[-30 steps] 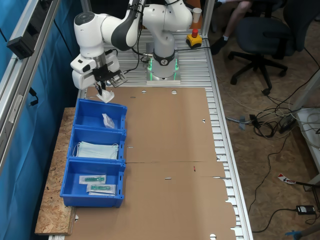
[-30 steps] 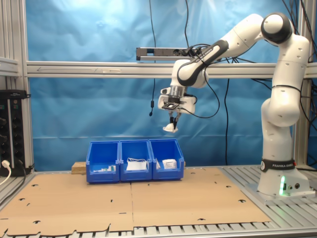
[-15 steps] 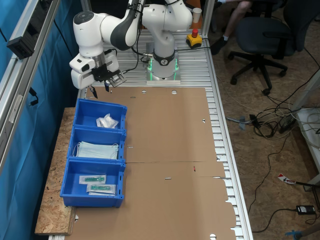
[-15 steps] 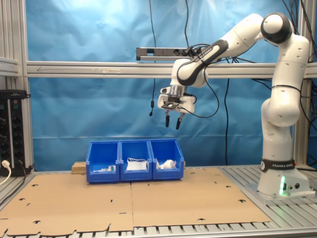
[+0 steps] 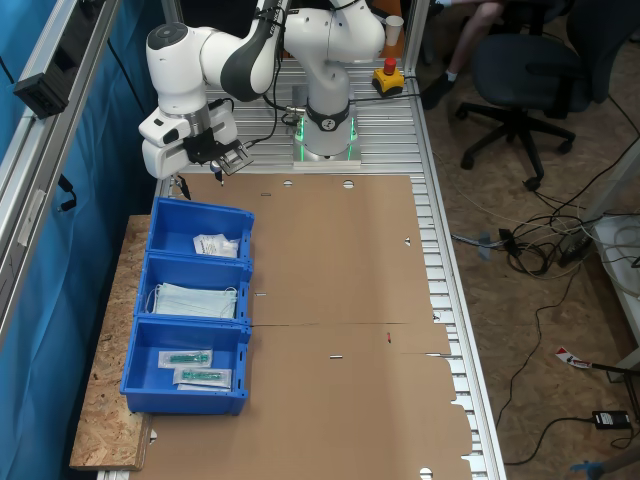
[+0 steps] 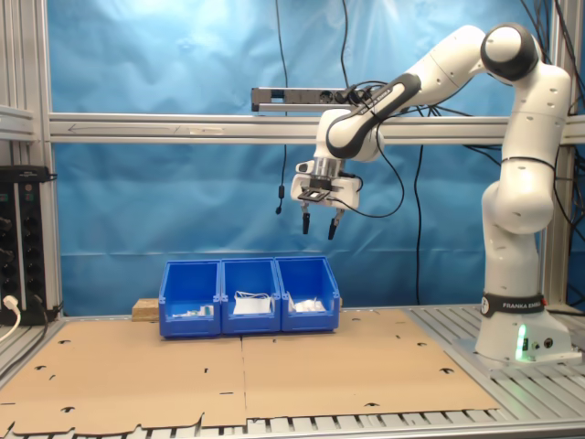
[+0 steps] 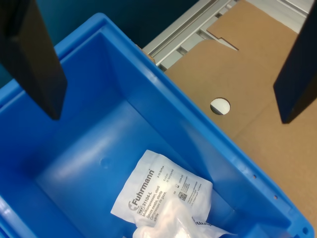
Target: Pick and place sorting task of medical equipment.
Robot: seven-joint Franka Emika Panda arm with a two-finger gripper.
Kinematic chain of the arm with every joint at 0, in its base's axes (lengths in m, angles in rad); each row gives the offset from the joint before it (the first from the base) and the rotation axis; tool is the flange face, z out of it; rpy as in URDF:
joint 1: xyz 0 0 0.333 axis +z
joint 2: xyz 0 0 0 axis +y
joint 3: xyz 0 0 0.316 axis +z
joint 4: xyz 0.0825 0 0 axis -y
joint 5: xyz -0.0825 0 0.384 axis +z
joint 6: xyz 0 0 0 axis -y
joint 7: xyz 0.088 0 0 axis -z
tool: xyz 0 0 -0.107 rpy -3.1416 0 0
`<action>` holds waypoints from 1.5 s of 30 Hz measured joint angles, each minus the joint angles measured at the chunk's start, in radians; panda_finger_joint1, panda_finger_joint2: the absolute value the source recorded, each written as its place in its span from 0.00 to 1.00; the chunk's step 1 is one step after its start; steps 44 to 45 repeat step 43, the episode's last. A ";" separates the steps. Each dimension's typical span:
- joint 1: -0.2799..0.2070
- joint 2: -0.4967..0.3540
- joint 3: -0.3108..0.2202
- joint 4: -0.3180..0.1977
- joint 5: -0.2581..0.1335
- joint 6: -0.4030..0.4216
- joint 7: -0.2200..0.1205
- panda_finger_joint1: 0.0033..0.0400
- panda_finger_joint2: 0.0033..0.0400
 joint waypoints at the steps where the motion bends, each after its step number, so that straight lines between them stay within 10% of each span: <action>1: 0.000 0.000 0.000 0.000 0.000 0.000 0.000 0.98 0.98; 23: 0.028 -0.012 0.053 -0.001 0.000 0.000 0.000 1.00 1.00; 45: 0.306 -0.149 0.278 -0.104 0.000 -0.021 0.000 1.00 1.00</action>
